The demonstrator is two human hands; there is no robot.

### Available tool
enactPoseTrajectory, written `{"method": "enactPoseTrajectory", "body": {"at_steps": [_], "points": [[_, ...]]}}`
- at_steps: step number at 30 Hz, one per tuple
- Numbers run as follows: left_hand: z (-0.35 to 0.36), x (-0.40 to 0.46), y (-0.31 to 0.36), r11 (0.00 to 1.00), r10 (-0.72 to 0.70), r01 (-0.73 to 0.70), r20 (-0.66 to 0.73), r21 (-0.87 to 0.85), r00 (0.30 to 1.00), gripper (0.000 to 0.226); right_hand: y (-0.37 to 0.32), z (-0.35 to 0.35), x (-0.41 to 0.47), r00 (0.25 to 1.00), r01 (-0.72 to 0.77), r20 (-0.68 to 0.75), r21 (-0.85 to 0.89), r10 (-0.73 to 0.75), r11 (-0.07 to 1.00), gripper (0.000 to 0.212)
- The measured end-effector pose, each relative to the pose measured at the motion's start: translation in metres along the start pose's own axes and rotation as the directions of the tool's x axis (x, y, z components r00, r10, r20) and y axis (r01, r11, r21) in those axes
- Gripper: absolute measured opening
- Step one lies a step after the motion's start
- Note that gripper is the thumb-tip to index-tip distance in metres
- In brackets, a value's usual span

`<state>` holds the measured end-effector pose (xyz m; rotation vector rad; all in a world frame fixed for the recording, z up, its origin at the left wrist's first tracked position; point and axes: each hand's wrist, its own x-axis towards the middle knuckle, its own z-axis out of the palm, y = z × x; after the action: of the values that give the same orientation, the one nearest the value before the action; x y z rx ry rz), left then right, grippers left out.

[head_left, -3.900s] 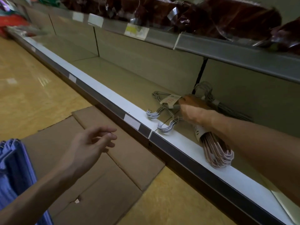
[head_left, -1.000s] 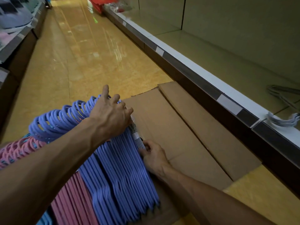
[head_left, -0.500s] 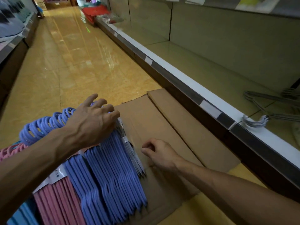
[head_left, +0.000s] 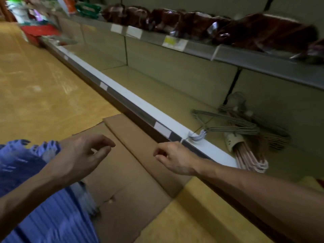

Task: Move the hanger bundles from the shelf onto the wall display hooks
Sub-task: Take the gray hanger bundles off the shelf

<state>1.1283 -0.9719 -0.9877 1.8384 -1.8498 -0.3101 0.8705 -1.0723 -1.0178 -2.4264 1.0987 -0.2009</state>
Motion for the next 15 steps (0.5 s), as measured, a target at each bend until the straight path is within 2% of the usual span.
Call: {"method": "enactPoseTrajectory", "body": {"at_steps": [4, 9, 12, 15], "points": [[0.026, 0.014, 0.026, 0.991, -0.010, 0.015, 0.041, -0.136, 0.999, 0.017, 0.047, -0.040, -0.019, 0.992, -0.070, -0.112, -0.148, 0.054, 0.986, 0.019], [0.054, 0.030, 0.049, 0.956, -0.043, 0.064, 0.082, -0.286, 0.996, 0.015, 0.102, -0.082, -0.035, 0.959, -0.252, -0.201, -0.283, 0.199, 0.925, 0.022], [0.072, 0.039, 0.065, 0.901, -0.069, 0.101, 0.090, -0.422, 0.994, 0.015, 0.127, -0.096, -0.038, 0.926, -0.354, -0.236, -0.285, 0.293, 0.890, 0.024], [0.087, 0.049, 0.079, 0.842, -0.080, 0.118, 0.094, -0.526, 0.992, 0.015, 0.146, -0.100, -0.038, 0.887, -0.454, -0.204, -0.212, 0.415, 0.865, 0.040]]}}
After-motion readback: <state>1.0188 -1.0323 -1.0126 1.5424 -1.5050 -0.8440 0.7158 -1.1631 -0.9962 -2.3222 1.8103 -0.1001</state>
